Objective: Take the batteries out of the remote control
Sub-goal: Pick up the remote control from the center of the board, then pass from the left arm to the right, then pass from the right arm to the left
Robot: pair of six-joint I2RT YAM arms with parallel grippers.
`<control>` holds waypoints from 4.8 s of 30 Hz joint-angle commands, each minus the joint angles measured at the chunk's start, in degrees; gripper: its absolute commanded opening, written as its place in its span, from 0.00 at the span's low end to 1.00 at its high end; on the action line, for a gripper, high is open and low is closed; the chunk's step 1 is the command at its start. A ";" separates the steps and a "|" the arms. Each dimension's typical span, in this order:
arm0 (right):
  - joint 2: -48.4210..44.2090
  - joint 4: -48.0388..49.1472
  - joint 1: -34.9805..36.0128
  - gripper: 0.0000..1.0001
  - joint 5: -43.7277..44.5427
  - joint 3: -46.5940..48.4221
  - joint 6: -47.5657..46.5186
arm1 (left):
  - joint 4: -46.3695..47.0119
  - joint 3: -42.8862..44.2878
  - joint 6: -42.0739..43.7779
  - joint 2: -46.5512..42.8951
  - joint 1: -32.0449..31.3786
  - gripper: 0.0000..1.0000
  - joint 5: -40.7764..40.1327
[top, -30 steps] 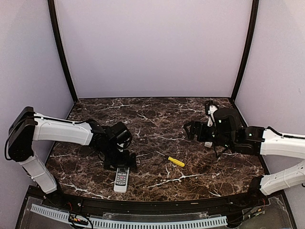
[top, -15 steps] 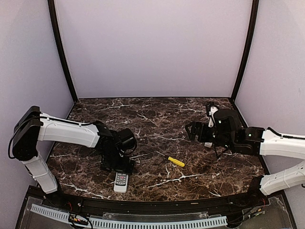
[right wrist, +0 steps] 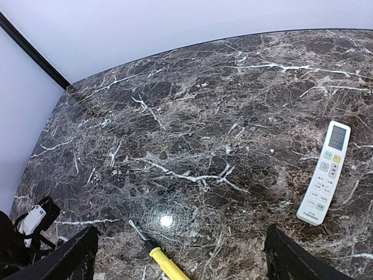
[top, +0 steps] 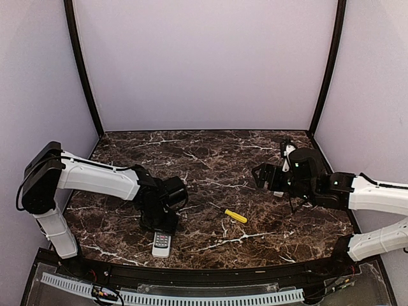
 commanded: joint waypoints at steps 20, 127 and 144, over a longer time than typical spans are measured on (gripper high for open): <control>-1.35 3.27 -0.54 0.97 -1.95 0.35 -0.48 | 2.40 -0.86 -6.47 -5.81 -0.62 0.42 1.15; 31.43 10.17 18.59 0.00 -0.34 32.83 -62.01 | 14.26 6.28 -17.83 -31.58 22.07 0.99 23.78; 35.68 24.02 25.52 0.00 15.01 30.86 -82.04 | 14.74 3.32 -22.35 -30.64 22.79 0.52 32.45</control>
